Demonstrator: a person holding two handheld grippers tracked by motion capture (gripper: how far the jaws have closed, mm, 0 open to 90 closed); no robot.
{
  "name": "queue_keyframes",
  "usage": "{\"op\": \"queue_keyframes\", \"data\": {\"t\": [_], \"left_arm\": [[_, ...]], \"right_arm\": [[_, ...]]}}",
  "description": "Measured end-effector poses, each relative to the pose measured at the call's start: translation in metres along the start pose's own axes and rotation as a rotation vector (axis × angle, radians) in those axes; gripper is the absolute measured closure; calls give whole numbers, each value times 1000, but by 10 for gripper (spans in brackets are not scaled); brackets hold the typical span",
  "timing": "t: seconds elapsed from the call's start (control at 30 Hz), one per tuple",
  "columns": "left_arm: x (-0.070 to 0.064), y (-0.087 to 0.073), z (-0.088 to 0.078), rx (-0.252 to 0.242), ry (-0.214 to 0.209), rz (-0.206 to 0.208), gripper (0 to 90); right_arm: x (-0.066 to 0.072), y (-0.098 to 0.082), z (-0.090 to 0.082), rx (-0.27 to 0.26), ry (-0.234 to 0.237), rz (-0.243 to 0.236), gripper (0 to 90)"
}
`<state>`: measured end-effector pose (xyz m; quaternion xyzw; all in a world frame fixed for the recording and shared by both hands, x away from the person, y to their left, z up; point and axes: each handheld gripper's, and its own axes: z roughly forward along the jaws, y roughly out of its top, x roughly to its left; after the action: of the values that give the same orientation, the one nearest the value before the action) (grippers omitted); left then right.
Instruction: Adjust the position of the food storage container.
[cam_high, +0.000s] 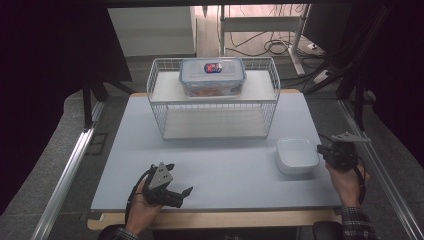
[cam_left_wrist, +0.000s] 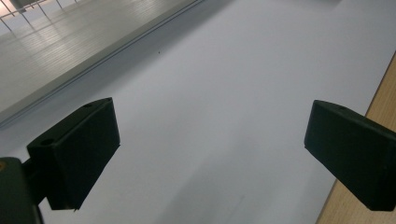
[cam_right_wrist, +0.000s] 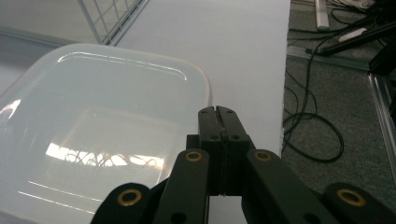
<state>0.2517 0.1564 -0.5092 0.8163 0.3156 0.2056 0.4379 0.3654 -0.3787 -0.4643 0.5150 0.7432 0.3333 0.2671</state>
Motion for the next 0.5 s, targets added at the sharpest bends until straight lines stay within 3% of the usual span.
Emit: {"op": "queue_keyframes", "data": {"t": [0.17, 0.5], "left_arm": [[-1, 0, 1, 3, -2, 2, 30], [-1, 0, 2, 8, -6, 5, 31]], "right_arm": [[5, 0, 3, 12, 25, -7, 899], [29, 4, 12, 25, 96, -57, 898]]}}
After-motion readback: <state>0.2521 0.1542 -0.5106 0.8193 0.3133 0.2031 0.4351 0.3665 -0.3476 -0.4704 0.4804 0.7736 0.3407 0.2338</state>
